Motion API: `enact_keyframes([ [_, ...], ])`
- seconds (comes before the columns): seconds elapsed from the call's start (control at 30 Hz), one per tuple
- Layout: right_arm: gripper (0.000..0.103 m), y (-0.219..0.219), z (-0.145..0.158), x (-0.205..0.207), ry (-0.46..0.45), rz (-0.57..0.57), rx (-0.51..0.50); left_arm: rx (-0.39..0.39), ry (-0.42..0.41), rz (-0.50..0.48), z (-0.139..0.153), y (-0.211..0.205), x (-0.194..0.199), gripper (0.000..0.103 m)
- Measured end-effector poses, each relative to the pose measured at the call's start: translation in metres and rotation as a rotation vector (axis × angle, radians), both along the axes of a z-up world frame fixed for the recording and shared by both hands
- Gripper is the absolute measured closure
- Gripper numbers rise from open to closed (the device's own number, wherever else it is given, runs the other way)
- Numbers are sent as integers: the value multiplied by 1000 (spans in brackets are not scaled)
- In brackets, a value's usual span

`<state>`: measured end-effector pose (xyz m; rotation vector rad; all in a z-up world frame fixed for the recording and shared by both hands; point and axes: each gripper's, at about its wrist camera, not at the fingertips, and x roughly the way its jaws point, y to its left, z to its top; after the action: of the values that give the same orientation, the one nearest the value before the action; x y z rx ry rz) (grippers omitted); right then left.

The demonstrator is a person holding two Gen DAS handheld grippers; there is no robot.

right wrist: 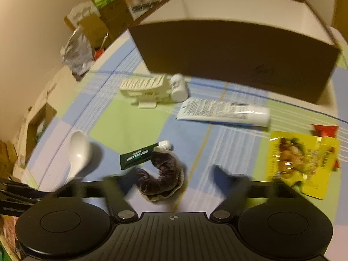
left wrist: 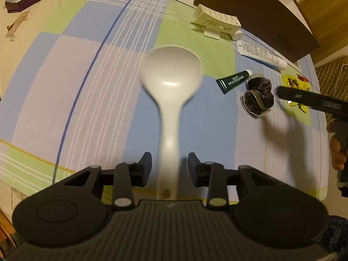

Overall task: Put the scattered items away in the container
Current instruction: 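Grasp the white ladle handle with the left tool while the right tool grasps the dark fabric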

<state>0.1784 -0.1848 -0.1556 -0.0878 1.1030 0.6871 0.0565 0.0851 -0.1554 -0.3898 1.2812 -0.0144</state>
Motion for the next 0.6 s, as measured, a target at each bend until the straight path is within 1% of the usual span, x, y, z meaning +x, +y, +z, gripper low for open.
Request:
enact_keyframes([
  [0.07, 35, 9, -11, 0, 7, -5, -21, -3, 1, 4, -1, 3, 0, 72],
  [0.1, 39, 11, -16, -1, -5, -3, -30, -2, 1, 5, -1, 4, 0, 72],
  [0.13, 58, 13, -20, -2, -16, 4, -39, -1, -2, 6, 0, 6, 0, 72],
  [0.17, 68, 14, -25, -2, -3, 13, -46, 0, -5, 6, 0, 7, 1, 72],
  [0.2, 72, 14, -29, -2, 12, 14, -47, 0, -9, 6, 0, 8, 2, 72],
  [0.23, 73, 12, -30, -3, 1, 17, -40, -1, -16, 4, 1, 10, 4, 72],
  [0.27, 79, 11, -31, -3, -9, 27, -46, 2, -24, 3, 1, 12, 7, 72],
  [0.3, 82, 10, -31, -4, -18, 31, -57, 5, -34, 2, 2, 14, 10, 72],
  [0.43, 82, -4, -32, -2, 7, -5, -39, 12, -82, 2, 2, 23, 31, 72],
  [0.6, 82, -22, -27, -6, 28, -48, -29, 20, -128, -49, -4, 25, 66, 72],
])
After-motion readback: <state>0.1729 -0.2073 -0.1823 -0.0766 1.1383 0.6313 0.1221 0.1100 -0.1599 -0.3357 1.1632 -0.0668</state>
